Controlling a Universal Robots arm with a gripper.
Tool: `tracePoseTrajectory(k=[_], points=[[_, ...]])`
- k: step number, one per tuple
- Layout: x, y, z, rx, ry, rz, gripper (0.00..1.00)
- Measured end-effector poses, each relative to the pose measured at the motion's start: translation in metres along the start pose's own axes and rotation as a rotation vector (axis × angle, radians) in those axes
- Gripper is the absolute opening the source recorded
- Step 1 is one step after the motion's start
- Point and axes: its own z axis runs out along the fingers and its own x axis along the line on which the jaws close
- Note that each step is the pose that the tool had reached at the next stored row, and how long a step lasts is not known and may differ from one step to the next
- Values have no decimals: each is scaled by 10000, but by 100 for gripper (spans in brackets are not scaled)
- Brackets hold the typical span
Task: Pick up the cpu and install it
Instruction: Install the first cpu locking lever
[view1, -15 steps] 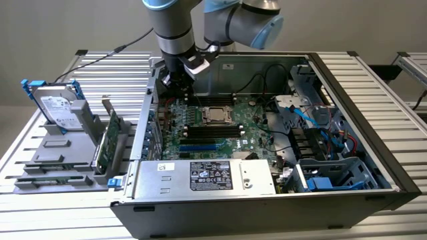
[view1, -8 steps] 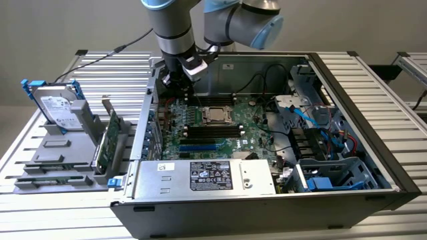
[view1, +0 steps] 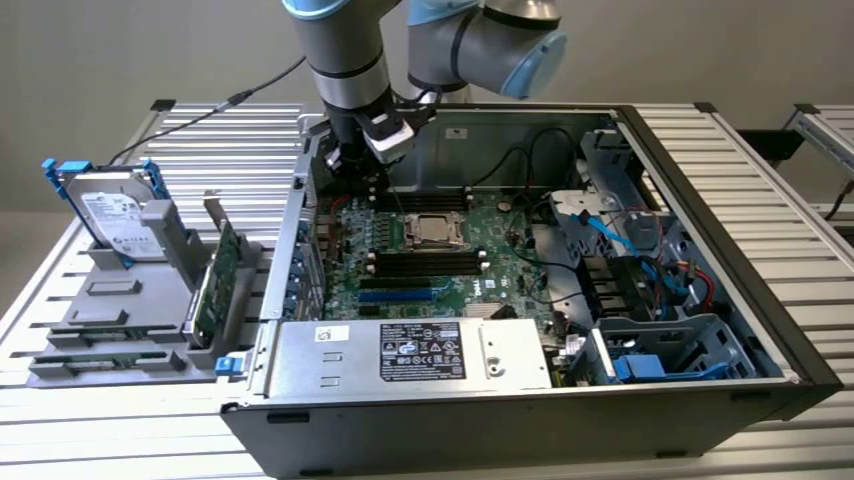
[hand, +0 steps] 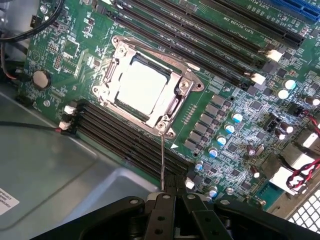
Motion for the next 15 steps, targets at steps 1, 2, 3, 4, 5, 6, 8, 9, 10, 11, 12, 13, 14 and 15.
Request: tracePoseTrajectory(k=[1,2,3,4,5,6,8,9,10,11,12,13,14,15], points=[[3,2,1,0,10,35,11],[6,3,2,5,21,65,11],[11,6,2,15,37,96,11],[15,8,3,33,51,120,11],[20,11,3,54,68,144,11],[25,14,3,79,86,166,11],[35,19,5,120,121,216,11],[40,22,7,134,139,246,11],[46,25,8,141,151,278,11],[53,29,8,143,158,306,11],[59,32,9,144,165,334,11],[66,36,10,143,174,360,11],[73,40,11,142,180,384,11],[80,44,13,140,187,407,11]])
